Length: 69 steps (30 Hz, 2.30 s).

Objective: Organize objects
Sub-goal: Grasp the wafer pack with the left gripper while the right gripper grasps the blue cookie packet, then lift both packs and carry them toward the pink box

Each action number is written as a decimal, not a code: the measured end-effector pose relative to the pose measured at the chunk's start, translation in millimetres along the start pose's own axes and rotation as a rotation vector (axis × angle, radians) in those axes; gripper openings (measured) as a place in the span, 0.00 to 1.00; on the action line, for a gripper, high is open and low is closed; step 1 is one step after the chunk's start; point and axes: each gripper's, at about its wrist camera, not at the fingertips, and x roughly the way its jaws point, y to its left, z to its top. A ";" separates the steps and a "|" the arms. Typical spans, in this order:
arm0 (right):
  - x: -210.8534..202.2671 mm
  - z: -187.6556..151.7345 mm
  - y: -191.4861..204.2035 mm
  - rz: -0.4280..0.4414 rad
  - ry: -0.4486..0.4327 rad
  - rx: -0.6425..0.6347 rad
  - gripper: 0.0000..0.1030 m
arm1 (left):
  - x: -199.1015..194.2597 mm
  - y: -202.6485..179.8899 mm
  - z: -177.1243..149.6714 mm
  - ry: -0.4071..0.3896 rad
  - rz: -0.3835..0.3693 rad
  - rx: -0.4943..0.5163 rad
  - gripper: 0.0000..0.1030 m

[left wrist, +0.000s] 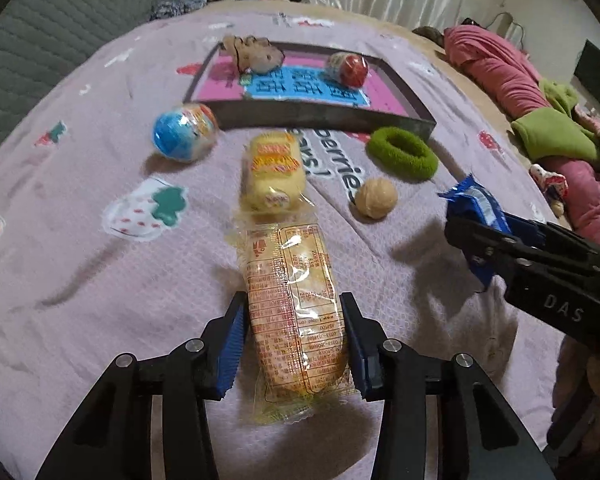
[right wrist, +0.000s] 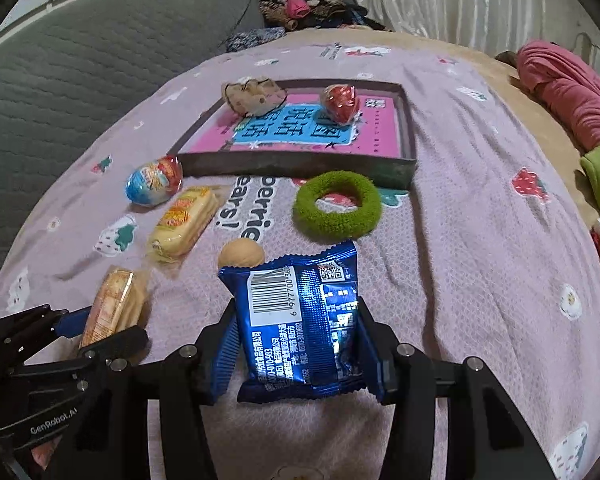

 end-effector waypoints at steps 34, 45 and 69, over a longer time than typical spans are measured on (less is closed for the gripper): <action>-72.8 -14.5 32.8 -0.016 -0.123 0.031 0.51 | -66.1 8.2 2.1 -0.145 0.020 0.002 0.45; -90.4 -10.9 35.7 -0.010 -0.174 0.030 0.51 | -73.5 6.0 10.5 -0.170 0.035 0.008 0.45; -133.5 50.9 35.3 -0.016 -0.313 -0.018 0.51 | -112.7 -5.4 85.8 -0.291 0.045 0.057 0.44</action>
